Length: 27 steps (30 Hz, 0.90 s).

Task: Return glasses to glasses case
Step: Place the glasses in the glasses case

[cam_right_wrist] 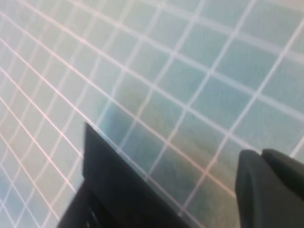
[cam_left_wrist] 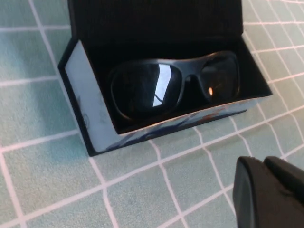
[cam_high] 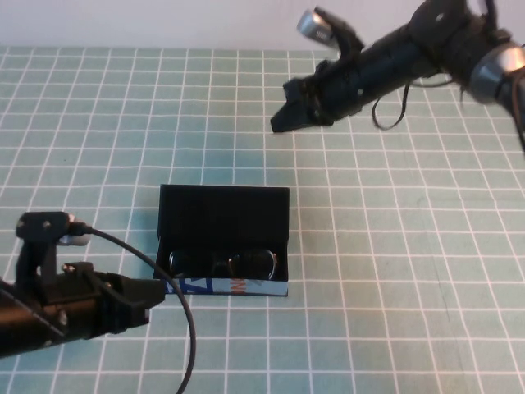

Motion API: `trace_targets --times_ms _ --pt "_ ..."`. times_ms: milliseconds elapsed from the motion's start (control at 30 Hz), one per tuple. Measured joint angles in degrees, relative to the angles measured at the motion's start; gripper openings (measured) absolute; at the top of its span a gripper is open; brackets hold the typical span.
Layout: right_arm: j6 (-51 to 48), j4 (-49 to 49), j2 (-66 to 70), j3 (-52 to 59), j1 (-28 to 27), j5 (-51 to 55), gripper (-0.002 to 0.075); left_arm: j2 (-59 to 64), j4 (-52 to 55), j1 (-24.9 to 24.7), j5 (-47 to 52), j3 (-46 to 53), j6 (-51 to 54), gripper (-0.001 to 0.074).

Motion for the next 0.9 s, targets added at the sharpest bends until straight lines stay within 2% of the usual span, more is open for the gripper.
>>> trace_targets --times_ms 433,900 --pt "-2.9 3.9 7.5 0.0 0.1 1.0 -0.0011 17.2 -3.3 0.0 4.9 -1.5 9.7 -0.0001" --pt "-3.1 4.1 7.5 0.0 0.1 1.0 -0.0011 15.9 -3.4 -1.9 0.2 -5.2 16.4 -0.0001"
